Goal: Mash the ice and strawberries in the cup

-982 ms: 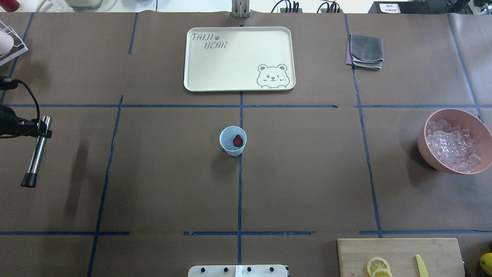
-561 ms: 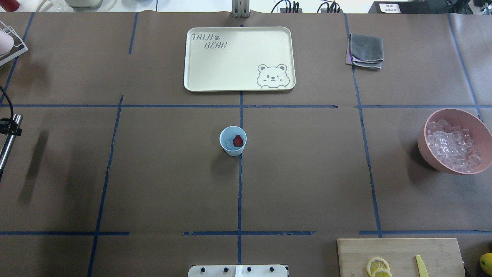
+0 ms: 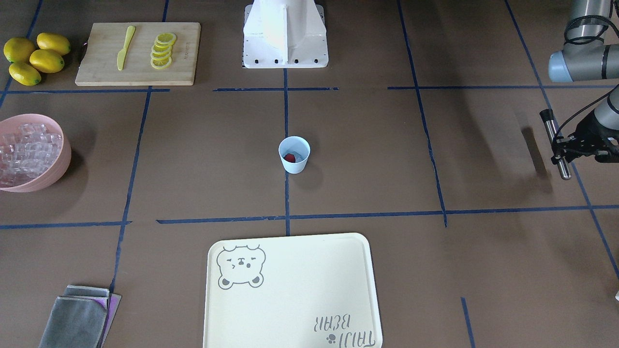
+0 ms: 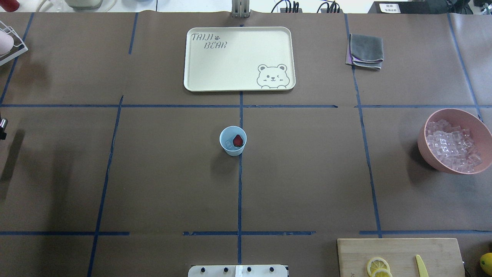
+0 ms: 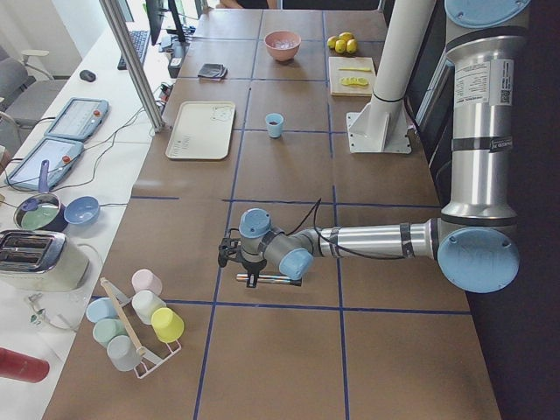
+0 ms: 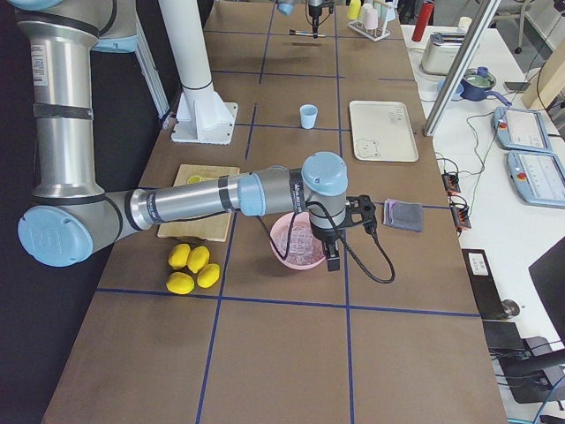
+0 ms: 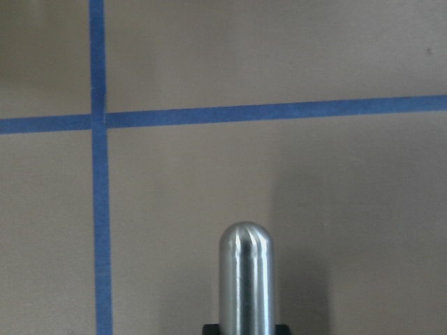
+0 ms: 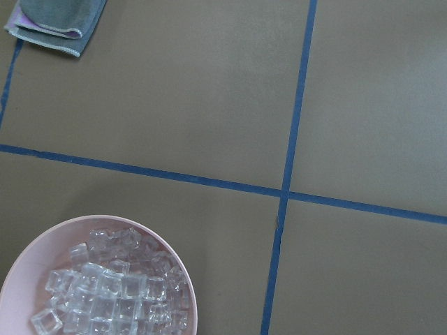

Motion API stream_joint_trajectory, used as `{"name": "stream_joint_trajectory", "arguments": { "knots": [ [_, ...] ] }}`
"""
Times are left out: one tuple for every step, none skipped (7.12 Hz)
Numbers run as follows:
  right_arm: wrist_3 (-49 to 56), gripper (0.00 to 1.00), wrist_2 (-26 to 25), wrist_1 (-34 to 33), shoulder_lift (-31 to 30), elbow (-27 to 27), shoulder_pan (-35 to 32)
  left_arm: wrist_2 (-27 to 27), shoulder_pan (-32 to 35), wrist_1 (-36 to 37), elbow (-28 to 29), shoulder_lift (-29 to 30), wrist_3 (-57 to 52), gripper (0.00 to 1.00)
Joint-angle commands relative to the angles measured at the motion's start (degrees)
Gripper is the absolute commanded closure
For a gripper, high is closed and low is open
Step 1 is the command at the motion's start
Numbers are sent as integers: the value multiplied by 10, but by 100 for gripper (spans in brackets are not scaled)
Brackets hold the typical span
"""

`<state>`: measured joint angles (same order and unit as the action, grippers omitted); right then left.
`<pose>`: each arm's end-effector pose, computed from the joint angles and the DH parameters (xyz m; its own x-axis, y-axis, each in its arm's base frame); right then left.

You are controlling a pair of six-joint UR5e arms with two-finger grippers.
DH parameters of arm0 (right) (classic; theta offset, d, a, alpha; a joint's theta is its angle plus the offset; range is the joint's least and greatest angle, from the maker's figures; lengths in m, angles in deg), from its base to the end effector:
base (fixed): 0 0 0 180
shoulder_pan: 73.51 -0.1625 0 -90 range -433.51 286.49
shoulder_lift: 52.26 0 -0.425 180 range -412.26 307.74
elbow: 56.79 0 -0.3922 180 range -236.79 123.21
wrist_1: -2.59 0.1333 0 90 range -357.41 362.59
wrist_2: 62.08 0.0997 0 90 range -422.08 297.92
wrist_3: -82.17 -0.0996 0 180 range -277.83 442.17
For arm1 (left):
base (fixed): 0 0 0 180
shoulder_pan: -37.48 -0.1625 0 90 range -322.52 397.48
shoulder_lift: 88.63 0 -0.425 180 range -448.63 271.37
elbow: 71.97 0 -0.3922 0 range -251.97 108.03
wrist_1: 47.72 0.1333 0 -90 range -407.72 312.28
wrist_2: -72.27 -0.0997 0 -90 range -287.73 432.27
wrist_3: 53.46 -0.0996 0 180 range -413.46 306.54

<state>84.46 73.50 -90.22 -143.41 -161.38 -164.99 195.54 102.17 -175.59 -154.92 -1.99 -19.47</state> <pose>0.0746 -0.4820 0.5464 0.7035 -0.1528 0.6940 0.0027 0.9772 0.2124 0.1374 -0.4745 0.6856 0.7491 0.0375 -0.6614 0.0476 0.9928 0.1102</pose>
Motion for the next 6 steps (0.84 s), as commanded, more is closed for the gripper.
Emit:
{"name": "stream_joint_trajectory", "arguments": {
  "knots": [
    [0, 0, -1, 0, 2, 0, 0, -31, -2, 0, 4, 2, -2, 100],
    [0, 0, -1, 0, 3, 0, 1, -30, -2, 0, 2, 5, -1, 94],
    [0, 0, -1, 1, 3, 0, 0, -31, -2, 0, 2, 9, -1, 83],
    [0, 0, -1, 1, 4, 0, 0, -32, -2, 1, 2, 10, -1, 64],
    [0, 0, -1, 1, 4, 0, 0, -34, -2, -2, 1, 7, -1, 1],
    [0, 0, -1, 1, 4, 0, 0, -34, -1, -4, 1, 6, -1, 0]
  ]
}}
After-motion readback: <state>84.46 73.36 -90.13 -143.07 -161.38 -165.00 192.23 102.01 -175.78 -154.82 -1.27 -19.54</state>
